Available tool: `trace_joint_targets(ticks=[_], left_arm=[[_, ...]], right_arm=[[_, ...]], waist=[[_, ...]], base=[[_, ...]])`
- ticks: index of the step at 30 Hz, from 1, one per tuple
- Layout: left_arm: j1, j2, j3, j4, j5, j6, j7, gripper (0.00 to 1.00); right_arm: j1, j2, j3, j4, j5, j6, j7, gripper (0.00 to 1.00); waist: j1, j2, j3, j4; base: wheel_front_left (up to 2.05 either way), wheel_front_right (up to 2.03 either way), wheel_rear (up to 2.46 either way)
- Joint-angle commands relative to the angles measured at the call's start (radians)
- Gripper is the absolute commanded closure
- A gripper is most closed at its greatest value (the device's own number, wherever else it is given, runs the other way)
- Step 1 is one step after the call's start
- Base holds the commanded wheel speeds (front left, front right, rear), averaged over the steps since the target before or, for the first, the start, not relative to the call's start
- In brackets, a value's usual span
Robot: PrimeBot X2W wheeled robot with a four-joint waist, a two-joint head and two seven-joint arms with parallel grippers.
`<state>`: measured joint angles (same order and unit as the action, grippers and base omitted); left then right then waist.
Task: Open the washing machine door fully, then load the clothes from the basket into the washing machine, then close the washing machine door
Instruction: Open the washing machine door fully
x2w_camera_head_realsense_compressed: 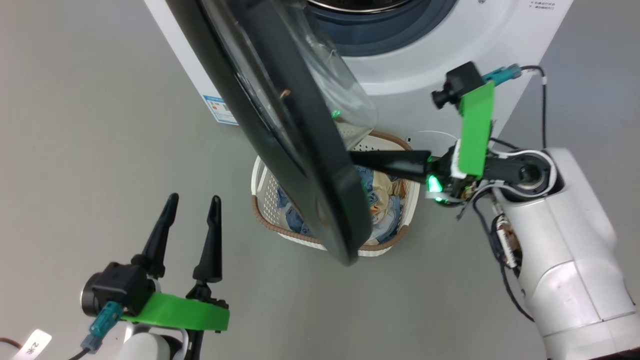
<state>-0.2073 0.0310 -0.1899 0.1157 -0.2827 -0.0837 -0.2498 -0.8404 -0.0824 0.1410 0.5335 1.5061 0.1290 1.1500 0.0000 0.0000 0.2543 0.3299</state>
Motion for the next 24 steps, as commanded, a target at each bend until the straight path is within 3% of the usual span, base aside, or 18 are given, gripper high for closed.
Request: trace_joint_targets(ticks=[1, 12, 24], left_arm=[[-0.004, 0.019, 0.037, -0.02, 0.01, 0.002, -0.012, 0.0], [0.002, 0.019, 0.054, -0.016, 0.016, 0.006, -0.012, 0.0], [0.007, 0.019, 0.088, -0.014, 0.023, 0.008, -0.012, 0.0]], right_arm=[[0.014, 0.032, 0.049, -0.039, 0.021, 0.002, -0.01, 1.0], [0.074, 0.032, 0.284, -0.086, 0.17, 0.002, -0.121, 1.0], [0.09, 0.029, 0.423, -0.107, 0.275, 0.002, -0.227, 1.0]], waist=[[0.0, 0.0, -0.001, 0.0], [0.0, 0.0, -0.021, -0.003], [0.0, 0.0, -0.037, -0.018]], base=[[0.0, 0.0, 0.0], [0.0, 0.0, 0.0], [0.0, 0.0, 0.0]])
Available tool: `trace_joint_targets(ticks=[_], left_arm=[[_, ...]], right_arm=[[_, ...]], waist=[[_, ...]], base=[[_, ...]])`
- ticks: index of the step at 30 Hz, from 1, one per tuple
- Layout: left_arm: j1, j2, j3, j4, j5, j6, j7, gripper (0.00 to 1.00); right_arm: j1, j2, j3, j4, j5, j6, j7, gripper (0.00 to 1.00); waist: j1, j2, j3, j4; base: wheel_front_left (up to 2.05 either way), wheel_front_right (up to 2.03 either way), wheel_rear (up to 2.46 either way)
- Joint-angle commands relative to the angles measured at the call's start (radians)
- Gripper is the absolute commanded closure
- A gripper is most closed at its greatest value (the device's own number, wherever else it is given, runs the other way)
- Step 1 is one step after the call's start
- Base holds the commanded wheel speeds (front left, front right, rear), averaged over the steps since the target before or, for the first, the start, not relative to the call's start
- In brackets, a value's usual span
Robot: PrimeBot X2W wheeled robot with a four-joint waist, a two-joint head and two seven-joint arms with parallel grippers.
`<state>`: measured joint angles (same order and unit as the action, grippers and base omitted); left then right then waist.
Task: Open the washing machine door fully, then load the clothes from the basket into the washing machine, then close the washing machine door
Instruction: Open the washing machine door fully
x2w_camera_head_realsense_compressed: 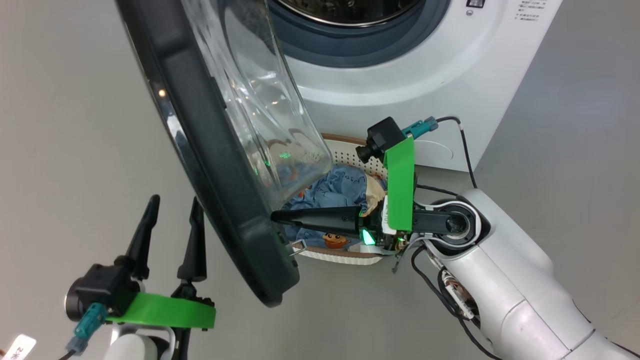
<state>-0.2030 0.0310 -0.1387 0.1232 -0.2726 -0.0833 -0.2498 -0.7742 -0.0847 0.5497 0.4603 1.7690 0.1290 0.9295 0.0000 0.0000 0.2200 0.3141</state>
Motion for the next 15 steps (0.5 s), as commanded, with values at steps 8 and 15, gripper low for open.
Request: trace_joint_targets(ticks=[8, 15], left_arm=[[0.024, 0.019, 0.057, -0.011, 0.029, 0.004, -0.012, 0.0], [0.059, 0.019, 0.091, 0.0, 0.053, -0.009, -0.012, 0.0]], right_arm=[[0.055, -0.016, 0.02, -0.064, 0.074, 0.002, -0.082, 1.0], [0.133, -0.093, 0.032, -0.128, 0.161, 0.002, -0.173, 1.0]], waist=[[0.0, 0.0, -0.044, -0.031], [0.0, 0.0, -0.104, -0.078]], base=[[0.0, 0.0, 0.0], [0.0, 0.0, 0.0]])
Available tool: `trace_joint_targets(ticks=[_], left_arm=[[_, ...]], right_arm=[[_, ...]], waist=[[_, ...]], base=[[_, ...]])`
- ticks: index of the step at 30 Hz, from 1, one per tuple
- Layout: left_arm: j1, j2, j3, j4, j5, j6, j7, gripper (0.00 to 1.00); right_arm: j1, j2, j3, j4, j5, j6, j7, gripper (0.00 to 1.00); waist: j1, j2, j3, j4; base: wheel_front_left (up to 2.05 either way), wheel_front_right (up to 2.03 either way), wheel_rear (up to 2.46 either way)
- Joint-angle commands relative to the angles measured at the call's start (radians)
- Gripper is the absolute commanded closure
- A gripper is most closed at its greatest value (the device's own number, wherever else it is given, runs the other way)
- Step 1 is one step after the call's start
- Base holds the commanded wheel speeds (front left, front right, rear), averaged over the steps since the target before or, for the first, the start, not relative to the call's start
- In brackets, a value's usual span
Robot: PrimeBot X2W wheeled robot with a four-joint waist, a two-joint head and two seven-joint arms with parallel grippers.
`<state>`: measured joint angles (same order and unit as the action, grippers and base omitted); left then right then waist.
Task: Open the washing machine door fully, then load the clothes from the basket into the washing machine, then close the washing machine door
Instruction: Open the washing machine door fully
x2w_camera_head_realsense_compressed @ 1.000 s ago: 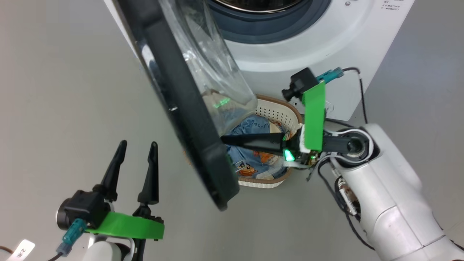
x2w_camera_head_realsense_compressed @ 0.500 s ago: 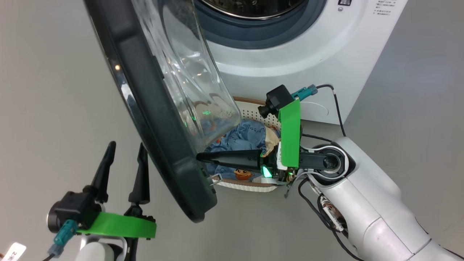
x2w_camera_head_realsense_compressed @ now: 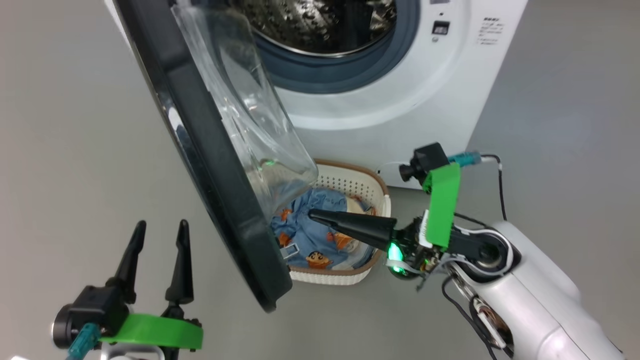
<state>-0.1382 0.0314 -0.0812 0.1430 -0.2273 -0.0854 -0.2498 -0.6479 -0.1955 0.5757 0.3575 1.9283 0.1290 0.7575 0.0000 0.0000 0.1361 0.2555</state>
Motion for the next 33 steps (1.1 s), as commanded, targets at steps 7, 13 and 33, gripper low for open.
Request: trace_joint_targets(ticks=[7, 13, 33], left_arm=[[0.036, 0.019, 0.081, -0.014, 0.031, -0.011, -0.012, 0.0], [0.081, 0.019, 0.117, -0.017, 0.045, -0.015, -0.012, 0.0], [0.153, 0.019, 0.18, -0.048, 0.052, -0.006, -0.012, 0.0]], right_arm=[[0.089, -0.044, 0.032, -0.097, 0.078, 0.002, -0.096, 1.0], [0.164, -0.082, 0.039, -0.163, 0.128, 0.002, -0.195, 1.0], [0.331, -0.058, -0.189, -0.337, -0.046, 0.002, -0.622, 0.0]], waist=[[0.0, 0.0, -0.074, -0.062], [0.0, 0.0, -0.118, -0.1], [0.0, 0.0, -0.145, -0.202]], base=[[0.0, 0.0, 0.0], [0.0, 0.0, 0.0], [0.0, 0.0, 0.0]])
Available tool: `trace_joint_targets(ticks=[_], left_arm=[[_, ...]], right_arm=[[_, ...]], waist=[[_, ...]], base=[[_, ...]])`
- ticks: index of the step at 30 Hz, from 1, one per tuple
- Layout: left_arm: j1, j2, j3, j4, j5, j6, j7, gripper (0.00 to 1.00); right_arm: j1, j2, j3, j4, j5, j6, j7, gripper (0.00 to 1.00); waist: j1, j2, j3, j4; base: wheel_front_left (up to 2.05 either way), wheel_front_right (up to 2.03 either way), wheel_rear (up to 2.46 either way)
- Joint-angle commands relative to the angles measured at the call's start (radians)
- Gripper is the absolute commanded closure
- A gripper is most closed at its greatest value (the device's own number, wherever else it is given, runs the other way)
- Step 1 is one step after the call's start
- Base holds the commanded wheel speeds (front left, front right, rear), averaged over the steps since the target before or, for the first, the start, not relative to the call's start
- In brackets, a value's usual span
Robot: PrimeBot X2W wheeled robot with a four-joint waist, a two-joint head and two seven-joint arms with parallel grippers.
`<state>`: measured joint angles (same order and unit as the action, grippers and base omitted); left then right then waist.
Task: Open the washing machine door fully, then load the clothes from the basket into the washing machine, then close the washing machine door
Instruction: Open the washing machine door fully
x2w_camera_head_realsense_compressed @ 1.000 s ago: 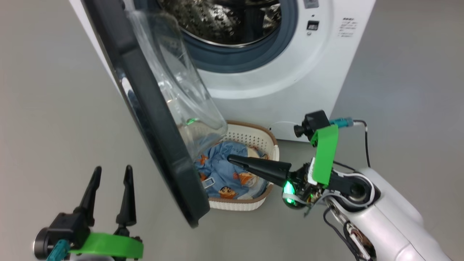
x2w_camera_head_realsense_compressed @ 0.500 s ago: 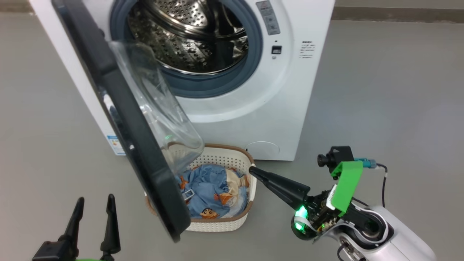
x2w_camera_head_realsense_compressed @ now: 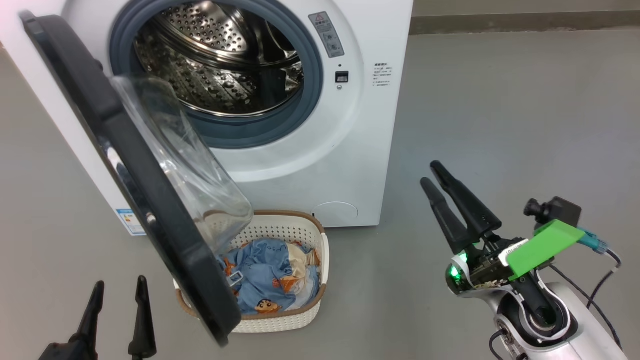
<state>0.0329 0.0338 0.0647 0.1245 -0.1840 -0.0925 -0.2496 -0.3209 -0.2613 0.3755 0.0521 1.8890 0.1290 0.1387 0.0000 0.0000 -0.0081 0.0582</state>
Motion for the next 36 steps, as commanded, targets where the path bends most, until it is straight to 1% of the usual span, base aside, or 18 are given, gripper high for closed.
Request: trace_joint_targets(ticks=[1, 4, 10, 12, 15, 18, 21, 26, 29, 32, 33, 36], left_arm=[[-0.018, 0.016, 0.033, -0.031, 0.008, 0.001, -0.012, 0.0], [-0.018, 0.016, 0.031, -0.033, 0.007, 0.002, -0.012, 0.0], [-0.015, 0.016, 0.019, -0.038, 0.003, 0.006, -0.012, 0.0], [-0.013, 0.016, 0.018, -0.039, 0.002, 0.006, -0.012, 0.0], [-0.011, 0.016, 0.014, -0.042, 0.003, 0.007, -0.012, 0.0], [-0.008, 0.016, 0.012, -0.045, 0.003, 0.009, -0.012, 0.0], [-0.004, 0.016, 0.01, -0.048, 0.002, 0.011, -0.012, 0.0], [0.002, 0.016, 0.006, -0.053, 0.001, 0.014, -0.012, 0.0], [0.005, 0.016, 0.006, -0.057, -0.001, 0.018, -0.012, 0.0], [0.007, 0.017, 0.004, -0.064, 0.016, 0.017, -0.012, 0.0], [0.007, 0.017, 0.002, -0.066, 0.019, 0.018, -0.012, 0.0], [0.007, 0.017, -0.002, -0.066, 0.021, 0.022, -0.012, 0.0]], right_arm=[[0.009, 0.014, -0.002, -0.036, -0.028, 0.002, -0.023, 0.0], [0.016, 0.022, -0.036, -0.04, -0.114, 0.002, -0.09, 0.0], [0.009, 0.009, -0.069, -0.031, -0.339, 0.002, -0.258, 0.0], [0.005, -0.009, -0.069, -0.017, -0.441, 0.002, -0.325, 0.0], [0.003, -0.037, -0.079, 0.021, -0.618, 0.002, -0.382, 0.0], [0.013, -0.047, -0.113, 0.057, -0.82, 0.002, -0.397, 0.0], [0.047, -0.016, -0.183, 0.054, -0.992, 0.002, -0.4, 0.0], [0.153, 0.029, -0.273, -0.002, -1.251, 0.002, -0.4, 0.0], [0.217, 0.039, -0.302, -0.031, -1.377, 0.002, -0.4, 0.0], [0.272, 0.047, -0.316, -0.043, -1.463, 0.002, -0.4, 0.0], [0.299, 0.062, -0.33, -0.046, -1.498, 0.002, -0.4, 0.0], [0.327, 0.079, -0.352, -0.047, -1.557, 0.002, -0.4, 0.0]], waist=[[0.0, 0.0, -0.002, -0.007], [0.0, 0.0, -0.003, -0.015], [0.0, 0.0, -0.004, -0.022], [0.0, 0.0, -0.004, -0.024], [0.0, 0.0, -0.006, -0.025], [0.0, 0.0, -0.009, -0.026], [0.0, 0.0, -0.01, -0.026], [0.0, 0.0, -0.012, -0.024], [0.0, 0.0, -0.011, -0.024], [0.0, 0.0, -0.01, -0.024], [0.0, 0.0, -0.009, -0.025], [0.0, 0.0, -0.009, -0.025]], base=[[0.0, 0.0, 0.0], [0.0, 0.0, 0.0], [0.0, 0.0, 0.0], [0.0, 0.0, 0.0], [0.0, 0.0, 0.0], [0.0, 0.0, 0.0], [0.0, 0.0, 0.0], [0.0, 0.0, 0.0], [0.0, 0.0, 0.0], [0.0, 0.0, 0.0], [0.0, 0.0, 0.0], [0.0, 0.0, 0.0]])
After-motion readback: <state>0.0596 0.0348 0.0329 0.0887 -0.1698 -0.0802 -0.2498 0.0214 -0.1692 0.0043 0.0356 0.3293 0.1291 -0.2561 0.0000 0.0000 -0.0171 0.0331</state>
